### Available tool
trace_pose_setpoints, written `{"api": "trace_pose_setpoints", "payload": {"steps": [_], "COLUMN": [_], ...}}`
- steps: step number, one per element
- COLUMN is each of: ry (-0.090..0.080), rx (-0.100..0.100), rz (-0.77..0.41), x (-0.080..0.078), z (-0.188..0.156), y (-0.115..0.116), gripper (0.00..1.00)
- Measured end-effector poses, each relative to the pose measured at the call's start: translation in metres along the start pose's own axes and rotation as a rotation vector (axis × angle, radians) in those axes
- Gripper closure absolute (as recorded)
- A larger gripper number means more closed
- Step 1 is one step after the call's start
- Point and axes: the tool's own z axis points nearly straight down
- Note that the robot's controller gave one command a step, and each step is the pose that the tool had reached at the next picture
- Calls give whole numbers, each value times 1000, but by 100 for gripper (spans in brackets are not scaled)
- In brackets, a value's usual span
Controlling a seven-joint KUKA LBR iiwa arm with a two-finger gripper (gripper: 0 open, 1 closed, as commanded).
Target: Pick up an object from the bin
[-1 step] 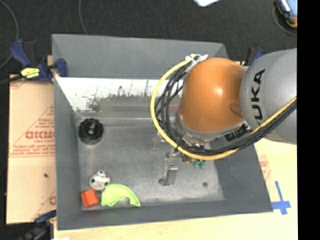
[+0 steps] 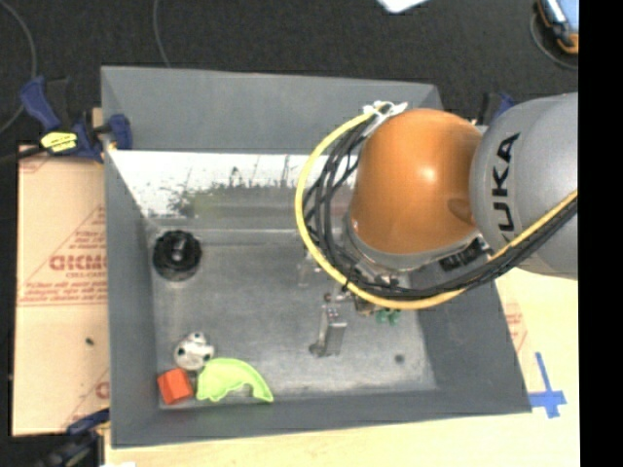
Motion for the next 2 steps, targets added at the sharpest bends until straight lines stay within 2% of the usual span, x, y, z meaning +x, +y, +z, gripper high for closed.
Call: {"api": "trace_pose_setpoints", "payload": {"steps": [1, 2], "ry": [1, 1], "rx": [-2, -1], "rz": [-75, -35], "x": [11, 15], "z": [124, 95], "y": [56, 62], "gripper": [0, 0]}}
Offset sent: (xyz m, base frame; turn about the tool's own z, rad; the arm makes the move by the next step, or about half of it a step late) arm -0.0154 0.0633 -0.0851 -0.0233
